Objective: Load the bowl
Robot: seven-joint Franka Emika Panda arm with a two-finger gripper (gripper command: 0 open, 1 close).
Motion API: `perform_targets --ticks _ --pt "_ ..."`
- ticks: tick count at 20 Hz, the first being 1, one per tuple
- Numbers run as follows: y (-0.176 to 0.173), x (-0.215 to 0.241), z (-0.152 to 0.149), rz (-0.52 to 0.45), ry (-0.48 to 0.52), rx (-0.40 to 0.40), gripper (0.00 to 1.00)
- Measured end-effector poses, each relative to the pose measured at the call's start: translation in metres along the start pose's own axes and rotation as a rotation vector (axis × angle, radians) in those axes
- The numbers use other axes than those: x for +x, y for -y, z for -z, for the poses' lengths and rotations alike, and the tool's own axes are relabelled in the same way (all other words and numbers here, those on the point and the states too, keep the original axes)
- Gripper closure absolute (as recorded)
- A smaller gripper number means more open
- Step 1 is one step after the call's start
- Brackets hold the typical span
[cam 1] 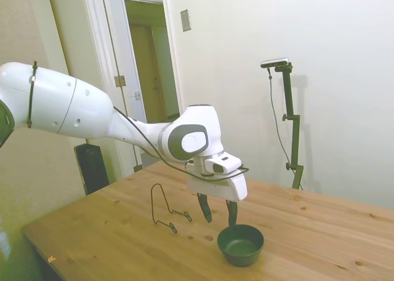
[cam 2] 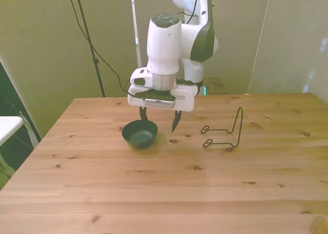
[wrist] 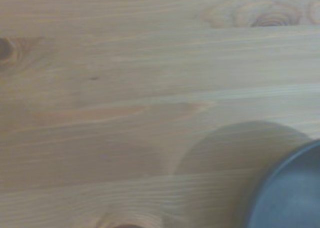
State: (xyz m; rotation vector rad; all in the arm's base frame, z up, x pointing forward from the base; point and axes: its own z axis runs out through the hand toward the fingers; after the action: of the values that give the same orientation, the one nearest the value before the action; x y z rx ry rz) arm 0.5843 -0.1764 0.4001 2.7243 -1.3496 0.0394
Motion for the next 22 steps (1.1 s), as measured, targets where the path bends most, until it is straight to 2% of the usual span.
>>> perform_targets --ticks 8,9,19,22 --pt "0.010 0.012 -0.025 -0.011 0.017 -0.022 0.00" --pt "0.010 0.013 -0.027 -0.016 0.018 -0.024 1.00" --pt "0.020 0.009 -0.014 -0.056 0.016 -0.049 1.00" --pt "0.019 0.007 -0.012 -0.069 0.036 -0.078 1.00"
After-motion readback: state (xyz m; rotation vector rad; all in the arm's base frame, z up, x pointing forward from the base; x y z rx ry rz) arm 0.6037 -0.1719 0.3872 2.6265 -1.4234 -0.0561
